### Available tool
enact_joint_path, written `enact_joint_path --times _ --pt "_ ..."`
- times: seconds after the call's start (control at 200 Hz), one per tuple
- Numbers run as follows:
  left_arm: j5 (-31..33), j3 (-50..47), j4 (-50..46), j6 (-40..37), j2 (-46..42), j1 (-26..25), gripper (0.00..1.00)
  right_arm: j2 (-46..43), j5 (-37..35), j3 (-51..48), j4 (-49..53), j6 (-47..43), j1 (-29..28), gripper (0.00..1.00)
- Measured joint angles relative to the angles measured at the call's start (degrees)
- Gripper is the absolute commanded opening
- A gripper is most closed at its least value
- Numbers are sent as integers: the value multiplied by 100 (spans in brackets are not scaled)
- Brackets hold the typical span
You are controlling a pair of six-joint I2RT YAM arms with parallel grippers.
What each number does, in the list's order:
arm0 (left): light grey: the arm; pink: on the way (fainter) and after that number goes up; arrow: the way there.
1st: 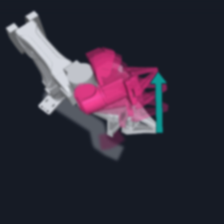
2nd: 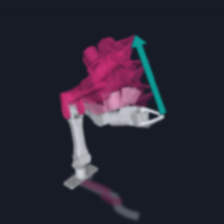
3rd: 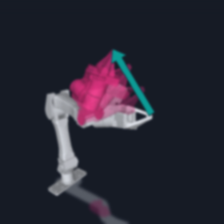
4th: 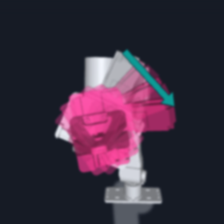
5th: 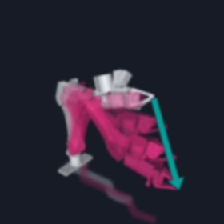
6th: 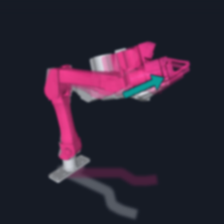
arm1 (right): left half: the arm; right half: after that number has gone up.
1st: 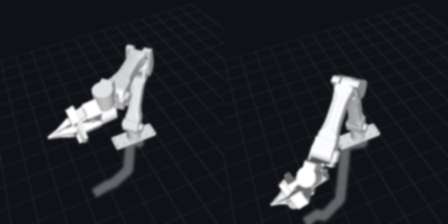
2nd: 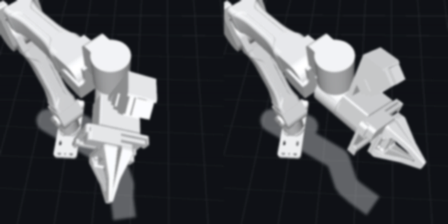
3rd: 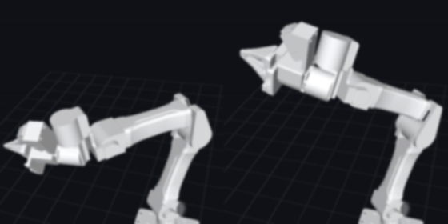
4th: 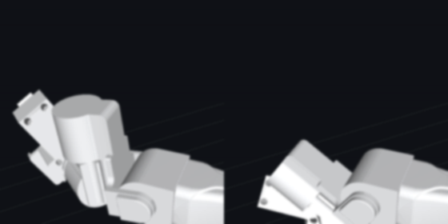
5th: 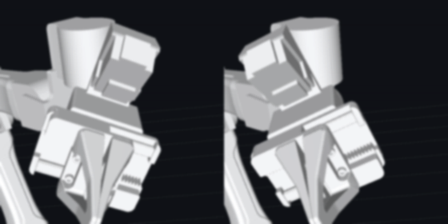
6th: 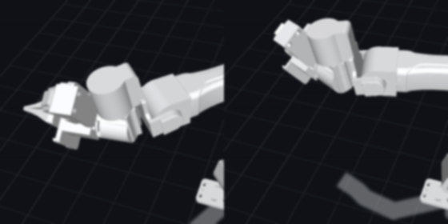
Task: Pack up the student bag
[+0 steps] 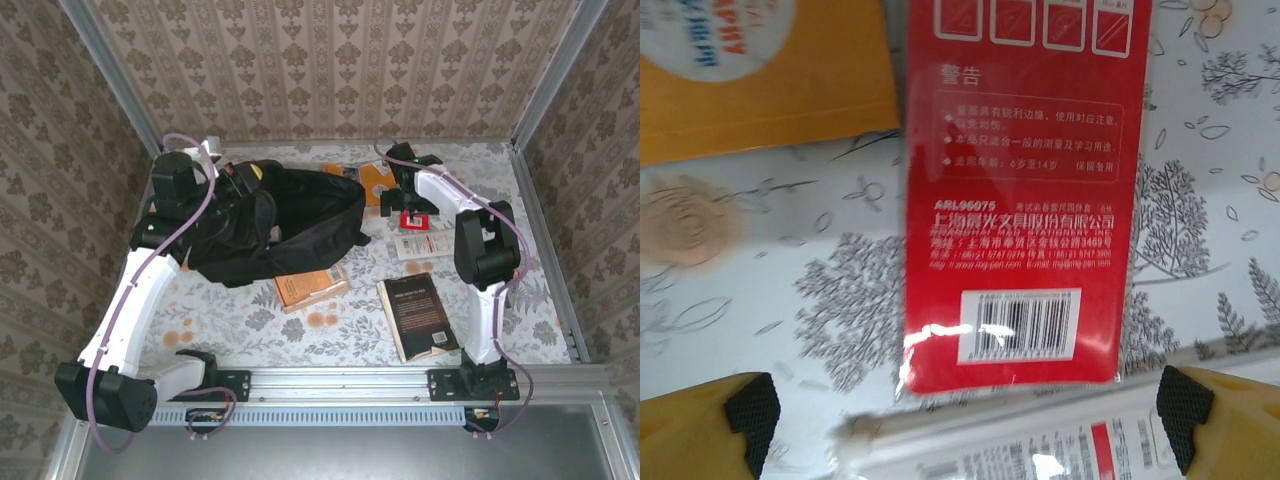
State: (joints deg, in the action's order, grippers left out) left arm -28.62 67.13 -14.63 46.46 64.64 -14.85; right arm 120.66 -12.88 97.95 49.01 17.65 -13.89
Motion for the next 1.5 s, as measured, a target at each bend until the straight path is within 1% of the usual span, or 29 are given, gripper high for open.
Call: enact_joint_path --times 0.24,0.375,0.49,0.56,0.63,0.925,1.005,1.06,1.12,1.16,1.265,1.27,1.295,1.345,1.425,1.5 --pt "-11 0 -2 -101 -15 72 0 695 28 603 317 -144 201 100" --pt "-9 0 -11 -133 -17 79 0 1005 273 798 400 -151 291 99" --pt "-11 0 -33 -157 -22 103 0 1086 483 949 507 -157 382 99" --pt "-11 0 -39 -170 -22 111 0 1161 643 1047 573 -186 413 93" --pt "-11 0 -39 -173 -22 111 0 1211 726 1123 632 -205 426 90" --pt "-11 0 -39 -173 -22 111 0 1303 730 1362 852 -282 402 62" --pt "-11 0 -39 -173 -22 111 0 1303 726 1362 870 -256 402 50" --pt "-11 0 -39 -173 -22 111 0 1303 730 1360 866 -269 402 47" --pt "-11 0 -39 -173 -22 111 0 1294 737 1333 846 -262 402 39" --pt "-11 0 -39 -170 -22 111 0 1270 756 1303 826 -271 402 36" --pt "-11 0 -39 -170 -22 111 0 1163 890 1174 743 -245 413 20" --pt "-11 0 -39 -170 -22 111 0 1154 905 1165 734 -221 417 17" --pt "-11 0 -39 -170 -22 111 0 1126 933 1132 708 -243 426 14" --pt "-13 0 -39 -170 -22 111 0 1067 1005 1062 645 -203 439 6" --pt "-13 0 -39 -170 -22 111 0 975 1102 935 584 -195 463 0" --pt "-13 0 -39 -168 -22 111 0 894 1182 826 514 -140 474 0"
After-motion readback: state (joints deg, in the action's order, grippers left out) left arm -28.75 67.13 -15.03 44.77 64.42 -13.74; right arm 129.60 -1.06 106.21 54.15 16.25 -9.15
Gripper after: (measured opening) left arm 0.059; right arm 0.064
